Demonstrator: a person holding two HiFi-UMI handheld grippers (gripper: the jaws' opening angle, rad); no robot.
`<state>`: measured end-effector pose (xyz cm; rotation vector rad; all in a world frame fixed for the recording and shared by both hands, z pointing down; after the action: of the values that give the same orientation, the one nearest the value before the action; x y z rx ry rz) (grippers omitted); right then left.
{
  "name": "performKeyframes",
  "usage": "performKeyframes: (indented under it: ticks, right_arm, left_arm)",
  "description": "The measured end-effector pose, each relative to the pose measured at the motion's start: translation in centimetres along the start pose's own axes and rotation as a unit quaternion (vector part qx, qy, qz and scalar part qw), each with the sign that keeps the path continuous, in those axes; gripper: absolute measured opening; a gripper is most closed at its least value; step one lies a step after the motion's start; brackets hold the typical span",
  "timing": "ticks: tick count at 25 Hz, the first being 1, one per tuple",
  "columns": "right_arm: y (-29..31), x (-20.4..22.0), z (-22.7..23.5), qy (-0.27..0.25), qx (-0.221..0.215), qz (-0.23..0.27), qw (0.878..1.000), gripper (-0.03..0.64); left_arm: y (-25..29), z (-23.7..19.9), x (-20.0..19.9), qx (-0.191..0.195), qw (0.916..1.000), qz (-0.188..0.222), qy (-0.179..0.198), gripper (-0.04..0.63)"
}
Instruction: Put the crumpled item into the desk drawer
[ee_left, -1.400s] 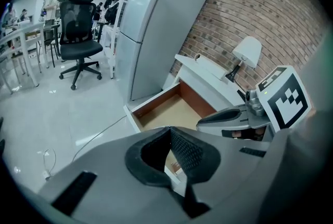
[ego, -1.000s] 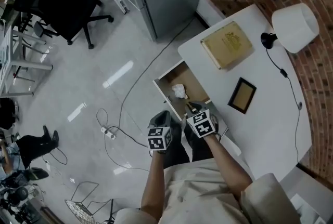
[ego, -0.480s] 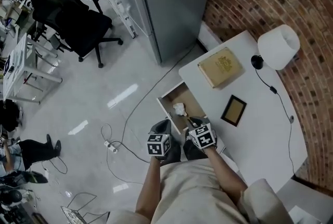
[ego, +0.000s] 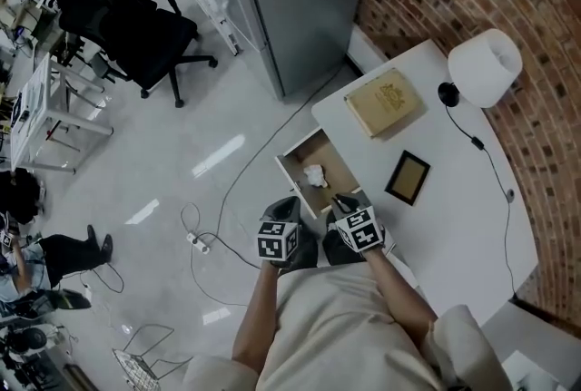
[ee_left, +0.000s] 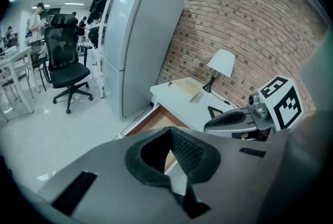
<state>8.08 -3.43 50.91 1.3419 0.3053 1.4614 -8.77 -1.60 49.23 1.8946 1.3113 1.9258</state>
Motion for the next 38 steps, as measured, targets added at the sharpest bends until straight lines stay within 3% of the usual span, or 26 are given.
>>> performKeyframes:
  ticks: [11,19,38]
  right_arm:
    - [0.0,-0.8,0.9,0.005,-0.008,0.017,1.000,0.064]
    - [0.8,-0.8,0.6,0.013,-0.011,0.015,1.000,0.026]
    - [1.7,-0.1,0.7,0.027,-0.006,-0.010,1.000,0.026]
  left_arm:
    - [0.9,0.6,-1.1,0.015,0.9989,-0.007,0.044,0.015]
    - [1.0,0.0,-0.4,0.023,0.9986,-0.017,0.044,0.015]
    - [1.4,-0.8,0.4,0.030,0.9978,-0.030,0.052,0.015]
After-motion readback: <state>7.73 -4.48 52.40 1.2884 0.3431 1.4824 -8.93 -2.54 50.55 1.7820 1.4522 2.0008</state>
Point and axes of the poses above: the fingertips, and each gripper's own axes: y forward along the fingers, z to its right, x out of its underside, the point moved 7 cm from there along -y, backward along the fingers, and after that the axes turned 14 degrees about y, right-handed, at the moved point
